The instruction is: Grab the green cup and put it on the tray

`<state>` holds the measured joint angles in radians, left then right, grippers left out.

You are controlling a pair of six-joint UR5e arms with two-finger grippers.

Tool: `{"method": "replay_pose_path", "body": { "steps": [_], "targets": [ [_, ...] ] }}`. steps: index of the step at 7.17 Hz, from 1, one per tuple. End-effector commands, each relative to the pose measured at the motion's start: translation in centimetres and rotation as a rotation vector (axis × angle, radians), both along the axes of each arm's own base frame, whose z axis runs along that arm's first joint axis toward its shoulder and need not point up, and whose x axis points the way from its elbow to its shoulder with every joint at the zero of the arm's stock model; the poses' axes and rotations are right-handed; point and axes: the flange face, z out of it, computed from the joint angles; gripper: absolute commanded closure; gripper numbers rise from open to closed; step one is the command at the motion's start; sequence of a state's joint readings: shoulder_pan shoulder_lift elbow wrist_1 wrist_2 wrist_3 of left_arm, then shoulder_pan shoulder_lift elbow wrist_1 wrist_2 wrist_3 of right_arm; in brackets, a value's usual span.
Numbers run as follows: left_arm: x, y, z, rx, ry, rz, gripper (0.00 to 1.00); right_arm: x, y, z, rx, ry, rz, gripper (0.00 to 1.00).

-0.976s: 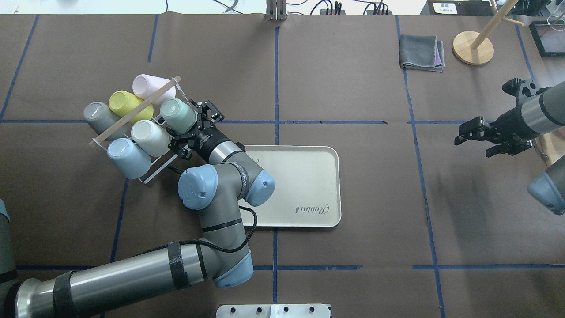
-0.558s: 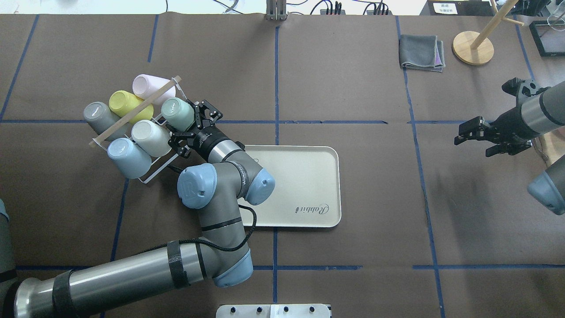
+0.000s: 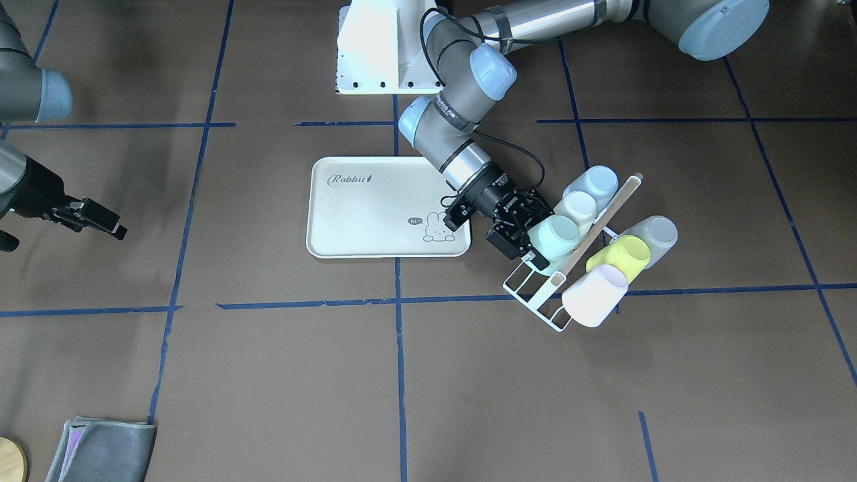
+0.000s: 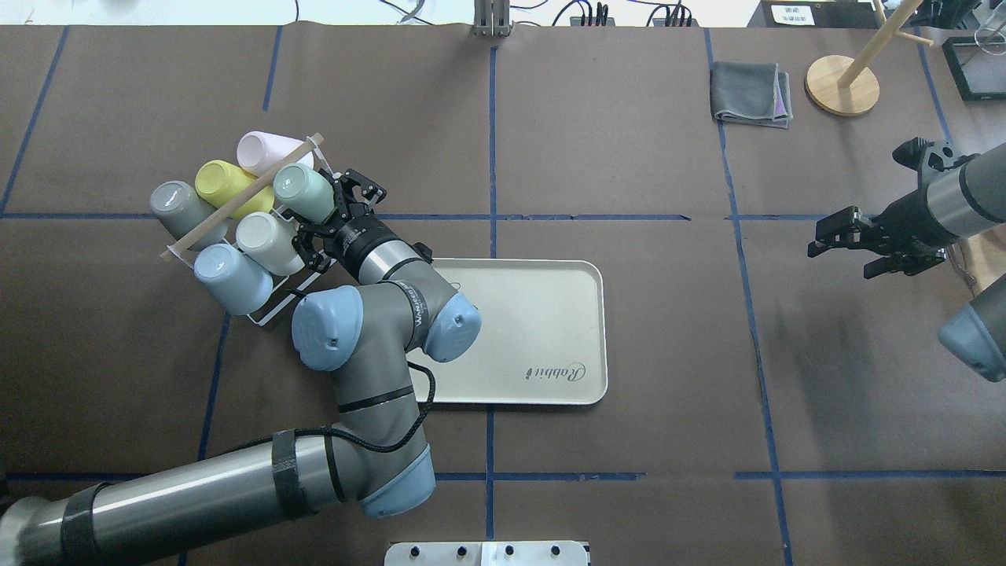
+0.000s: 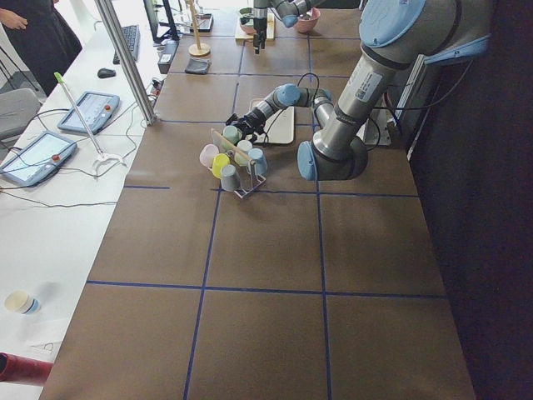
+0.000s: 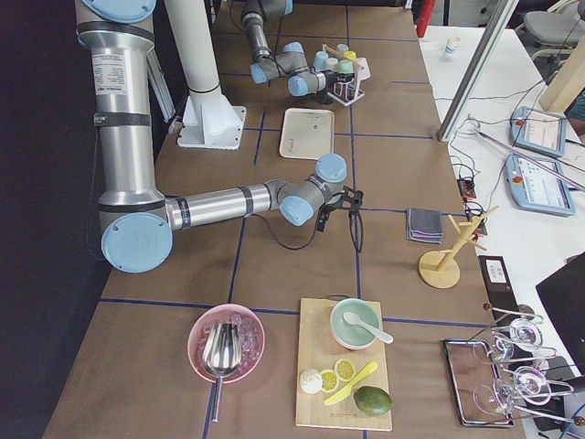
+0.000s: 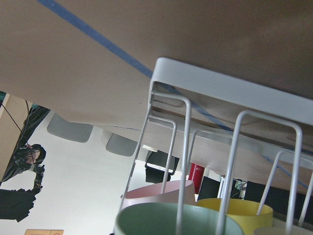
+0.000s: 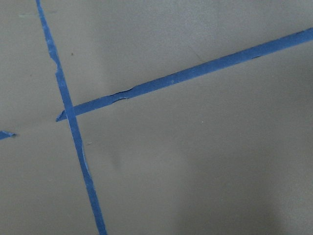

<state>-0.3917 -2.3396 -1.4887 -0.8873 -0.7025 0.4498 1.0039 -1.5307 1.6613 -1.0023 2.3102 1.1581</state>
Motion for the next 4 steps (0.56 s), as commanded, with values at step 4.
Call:
{"method": "replay_pose_path", "body": {
  "steps": [4],
  "targets": [
    [-7.4,3.0,-6.7,0.086,0.219,0.000,0.36,-0.1,0.0,0.0,-0.002,0.001,0.000,0.00]
  ]
}}
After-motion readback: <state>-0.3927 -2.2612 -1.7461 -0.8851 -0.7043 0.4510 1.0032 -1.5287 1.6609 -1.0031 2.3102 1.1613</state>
